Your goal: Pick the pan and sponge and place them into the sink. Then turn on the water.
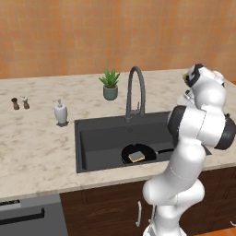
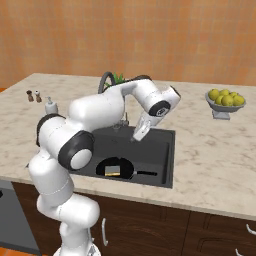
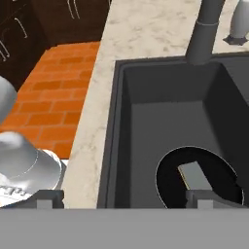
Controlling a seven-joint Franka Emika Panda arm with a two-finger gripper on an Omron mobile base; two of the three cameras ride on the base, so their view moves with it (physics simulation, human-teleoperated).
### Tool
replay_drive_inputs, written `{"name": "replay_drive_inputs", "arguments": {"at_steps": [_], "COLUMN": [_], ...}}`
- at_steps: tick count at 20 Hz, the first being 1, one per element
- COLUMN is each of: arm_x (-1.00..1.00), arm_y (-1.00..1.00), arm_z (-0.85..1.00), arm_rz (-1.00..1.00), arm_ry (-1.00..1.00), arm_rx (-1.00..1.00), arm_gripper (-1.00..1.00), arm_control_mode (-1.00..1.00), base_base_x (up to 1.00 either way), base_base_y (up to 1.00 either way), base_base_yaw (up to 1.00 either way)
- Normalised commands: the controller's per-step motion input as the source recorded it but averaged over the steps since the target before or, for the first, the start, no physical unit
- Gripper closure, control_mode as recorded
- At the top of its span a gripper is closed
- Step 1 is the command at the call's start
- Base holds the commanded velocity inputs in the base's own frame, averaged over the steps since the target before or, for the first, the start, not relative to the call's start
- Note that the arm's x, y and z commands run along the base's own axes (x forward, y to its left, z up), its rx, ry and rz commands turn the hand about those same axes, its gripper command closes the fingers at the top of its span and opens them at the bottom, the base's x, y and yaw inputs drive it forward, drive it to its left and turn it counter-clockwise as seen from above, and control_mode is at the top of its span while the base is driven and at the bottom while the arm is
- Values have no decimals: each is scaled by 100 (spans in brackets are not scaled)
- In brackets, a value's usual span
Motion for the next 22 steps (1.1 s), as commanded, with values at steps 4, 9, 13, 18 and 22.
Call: {"name": "replay_drive_inputs", "arguments": {"at_steps": [4,9,13,18,22], "arm_x": [58,89,58,31,42], "arm_y": [31,7,-26,6,18], "arm_z": [0,0,-10,-21,-3], "arm_rz": [-16,-14,0,2,-5], "arm_ry": [-23,-6,-11,-18,-5], "arm_rx": [19,18,30,29,18], "arm_gripper": [-100,-100,-100,-100,-100], "arm_control_mode": [-100,-100,-100,-100,-100], "base_base_x": [0,0,0,0,0], "base_base_y": [0,0,0,0,0], "base_base_yaw": [0,0,0,0,0]}}
